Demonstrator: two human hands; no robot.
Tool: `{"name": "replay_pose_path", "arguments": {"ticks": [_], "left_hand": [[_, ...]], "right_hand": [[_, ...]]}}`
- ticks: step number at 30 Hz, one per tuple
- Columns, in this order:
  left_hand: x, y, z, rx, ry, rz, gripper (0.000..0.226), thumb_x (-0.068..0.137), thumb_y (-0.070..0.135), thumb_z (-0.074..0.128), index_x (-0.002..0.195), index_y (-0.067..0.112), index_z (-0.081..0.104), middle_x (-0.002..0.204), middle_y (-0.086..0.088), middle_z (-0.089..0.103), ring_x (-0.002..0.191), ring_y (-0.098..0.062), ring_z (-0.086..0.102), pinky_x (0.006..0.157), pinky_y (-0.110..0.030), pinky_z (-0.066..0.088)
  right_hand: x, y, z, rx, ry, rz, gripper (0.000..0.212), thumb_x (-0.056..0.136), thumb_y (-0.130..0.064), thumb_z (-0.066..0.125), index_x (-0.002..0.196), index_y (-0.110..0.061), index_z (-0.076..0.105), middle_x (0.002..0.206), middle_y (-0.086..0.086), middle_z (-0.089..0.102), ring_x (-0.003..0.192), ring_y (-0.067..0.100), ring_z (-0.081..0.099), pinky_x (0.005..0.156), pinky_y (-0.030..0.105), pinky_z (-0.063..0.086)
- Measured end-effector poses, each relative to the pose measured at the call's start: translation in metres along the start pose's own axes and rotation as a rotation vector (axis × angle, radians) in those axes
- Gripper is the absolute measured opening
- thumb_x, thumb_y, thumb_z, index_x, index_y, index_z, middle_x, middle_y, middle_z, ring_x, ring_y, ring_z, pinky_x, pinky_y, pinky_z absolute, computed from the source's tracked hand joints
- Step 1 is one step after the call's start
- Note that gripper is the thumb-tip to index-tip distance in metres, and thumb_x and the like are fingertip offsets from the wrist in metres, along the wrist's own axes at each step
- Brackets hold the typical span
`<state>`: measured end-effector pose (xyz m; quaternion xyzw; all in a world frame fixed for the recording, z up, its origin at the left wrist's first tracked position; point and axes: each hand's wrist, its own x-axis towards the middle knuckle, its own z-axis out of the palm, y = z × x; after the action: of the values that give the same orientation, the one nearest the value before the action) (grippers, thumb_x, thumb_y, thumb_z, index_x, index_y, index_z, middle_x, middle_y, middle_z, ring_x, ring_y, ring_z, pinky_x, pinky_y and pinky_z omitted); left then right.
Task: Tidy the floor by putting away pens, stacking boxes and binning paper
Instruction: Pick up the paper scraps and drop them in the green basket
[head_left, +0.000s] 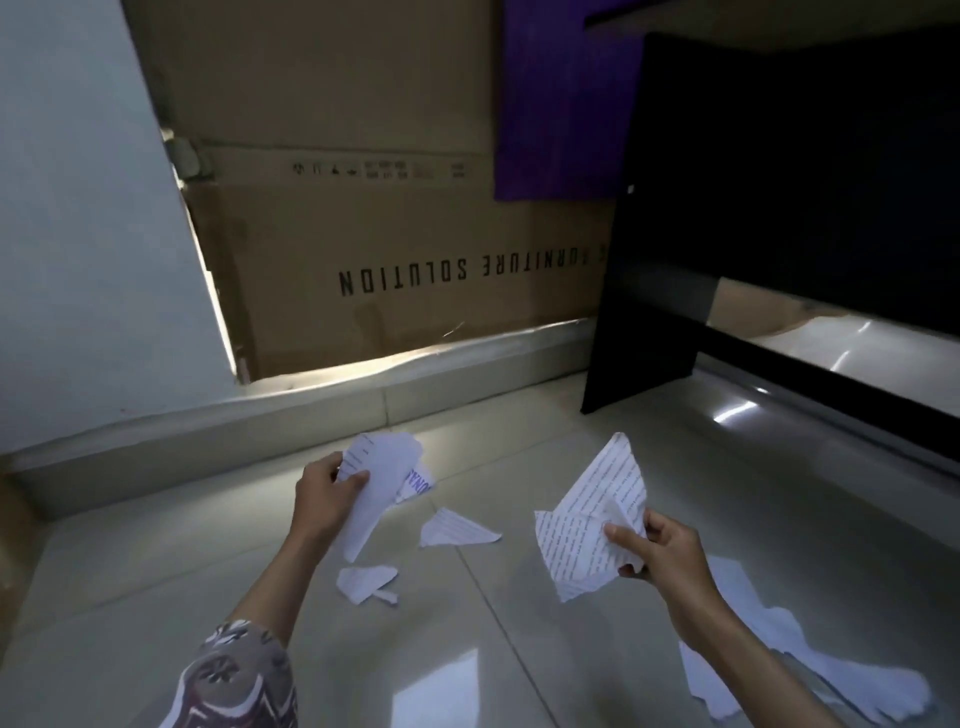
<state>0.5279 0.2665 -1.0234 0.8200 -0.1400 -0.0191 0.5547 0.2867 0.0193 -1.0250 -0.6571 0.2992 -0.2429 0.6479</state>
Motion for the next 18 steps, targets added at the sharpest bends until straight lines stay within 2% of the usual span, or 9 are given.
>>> {"name": "replay_pose_path", "arguments": {"ticks": [5,9,11,15,18], "left_hand": [[-0.014,0.072,0.038,-0.166,-0.152,0.029,0.012,0.084,0.002,0.063,0.095,0.003,0.068,0.094,-0.012,0.067,0.084,-0.022,0.059,0.076,-0.034,0.045],[-0.032,0.129,0.075,-0.22,-0.296,0.106,0.005,0.083,0.005,0.066,0.088,0.005,0.068,0.09,-0.013,0.068,0.08,-0.023,0.062,0.076,-0.036,0.047],[-0.047,0.159,0.097,-0.22,-0.376,0.175,0.004,0.084,0.005,0.065,0.085,0.002,0.068,0.085,-0.013,0.067,0.075,-0.021,0.059,0.072,-0.034,0.046],[-0.085,0.213,0.14,-0.214,-0.509,0.289,0.016,0.087,0.008,0.061,0.073,0.0,0.064,0.069,-0.007,0.06,0.062,-0.014,0.051,0.056,-0.025,0.038],[-0.123,0.248,0.175,-0.203,-0.681,0.324,0.019,0.089,0.007,0.06,0.071,-0.001,0.063,0.066,-0.005,0.057,0.061,-0.013,0.049,0.054,-0.023,0.036]], "right_hand": [[-0.015,-0.044,-0.056,0.011,0.124,-0.077,0.011,0.083,-0.008,0.066,0.088,-0.018,0.065,0.086,0.004,0.072,0.078,0.02,0.069,0.059,0.027,0.054],[-0.036,-0.077,-0.109,-0.042,0.228,-0.129,0.006,0.081,-0.01,0.068,0.086,-0.014,0.068,0.076,-0.001,0.073,0.065,0.01,0.068,0.052,0.022,0.051],[-0.051,-0.093,-0.138,-0.055,0.3,-0.151,0.006,0.081,-0.009,0.068,0.083,-0.015,0.067,0.074,-0.003,0.071,0.065,0.01,0.065,0.054,0.023,0.05],[-0.087,-0.118,-0.186,-0.098,0.403,-0.186,0.005,0.084,-0.011,0.066,0.088,-0.014,0.066,0.079,-0.001,0.07,0.069,0.012,0.064,0.053,0.02,0.047],[-0.121,-0.134,-0.221,-0.154,0.465,-0.2,0.005,0.086,-0.014,0.064,0.09,-0.013,0.065,0.084,0.002,0.07,0.073,0.013,0.065,0.053,0.019,0.048]]}}
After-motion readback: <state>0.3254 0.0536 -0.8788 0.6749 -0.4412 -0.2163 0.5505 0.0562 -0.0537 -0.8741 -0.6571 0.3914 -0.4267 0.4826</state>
